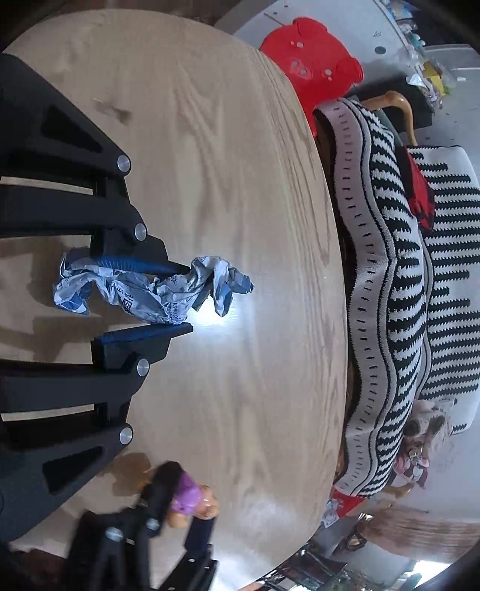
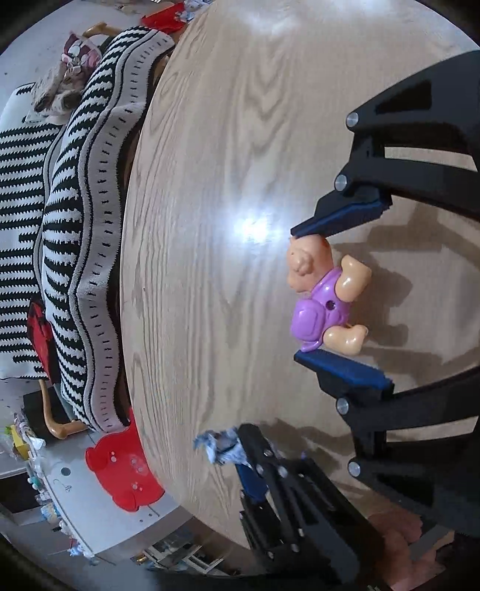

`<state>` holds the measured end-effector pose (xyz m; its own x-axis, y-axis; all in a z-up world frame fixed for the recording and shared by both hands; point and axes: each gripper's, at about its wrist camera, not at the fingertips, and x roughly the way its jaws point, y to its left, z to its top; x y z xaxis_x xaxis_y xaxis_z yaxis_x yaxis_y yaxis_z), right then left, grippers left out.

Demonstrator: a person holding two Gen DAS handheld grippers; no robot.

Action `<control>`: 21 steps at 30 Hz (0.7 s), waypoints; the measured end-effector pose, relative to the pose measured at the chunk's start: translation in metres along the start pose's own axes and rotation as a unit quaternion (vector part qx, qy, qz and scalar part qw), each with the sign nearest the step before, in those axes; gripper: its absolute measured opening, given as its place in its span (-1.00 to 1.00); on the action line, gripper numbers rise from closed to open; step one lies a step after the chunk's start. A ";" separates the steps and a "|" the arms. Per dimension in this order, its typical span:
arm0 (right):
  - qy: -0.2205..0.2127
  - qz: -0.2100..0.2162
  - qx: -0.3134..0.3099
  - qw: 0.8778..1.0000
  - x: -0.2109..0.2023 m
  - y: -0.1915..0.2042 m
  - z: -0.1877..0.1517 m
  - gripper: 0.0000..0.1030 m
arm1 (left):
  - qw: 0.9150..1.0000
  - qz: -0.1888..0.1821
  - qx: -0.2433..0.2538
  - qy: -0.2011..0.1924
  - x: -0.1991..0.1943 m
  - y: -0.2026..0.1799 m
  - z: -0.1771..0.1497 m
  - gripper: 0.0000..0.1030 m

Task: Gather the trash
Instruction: 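Carry the foil and doll over the bin and open both grippers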

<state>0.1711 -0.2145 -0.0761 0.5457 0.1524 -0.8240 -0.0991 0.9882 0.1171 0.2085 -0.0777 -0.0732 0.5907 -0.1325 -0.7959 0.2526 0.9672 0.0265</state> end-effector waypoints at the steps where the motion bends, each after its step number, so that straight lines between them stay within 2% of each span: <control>1: -0.002 -0.001 -0.004 1.000 -0.011 0.001 -0.008 0.16 | 1.000 0.000 0.002 -0.001 -0.008 0.000 -0.004 -0.52; 6: -0.019 0.009 -0.001 1.000 -0.070 0.004 -0.043 0.16 | 1.000 0.002 0.015 -0.003 -0.071 -0.004 -0.046 -0.52; 10: -0.033 0.025 0.005 0.999 -0.116 0.011 -0.075 0.17 | 1.000 -0.006 0.016 0.000 -0.124 -0.009 -0.094 -0.52; 13: -0.046 0.034 0.001 0.998 -0.147 0.019 -0.099 0.17 | 1.000 0.001 0.031 -0.004 -0.157 -0.016 -0.131 -0.52; 15: -0.055 0.036 -0.009 0.998 -0.165 0.026 -0.116 0.17 | 0.999 0.003 0.034 -0.008 -0.173 -0.019 -0.150 -0.52; 21: -0.055 0.039 -0.033 0.997 -0.190 0.048 -0.166 0.17 | 1.000 -0.020 0.014 -0.010 -0.203 -0.016 -0.192 -0.52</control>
<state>-0.0756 -0.1990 -0.0061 0.6223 0.2332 -0.7473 -0.1970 0.9705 0.1388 -0.0627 -0.0250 -0.0284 0.5955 -0.1759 -0.7839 0.2974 0.9547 0.0117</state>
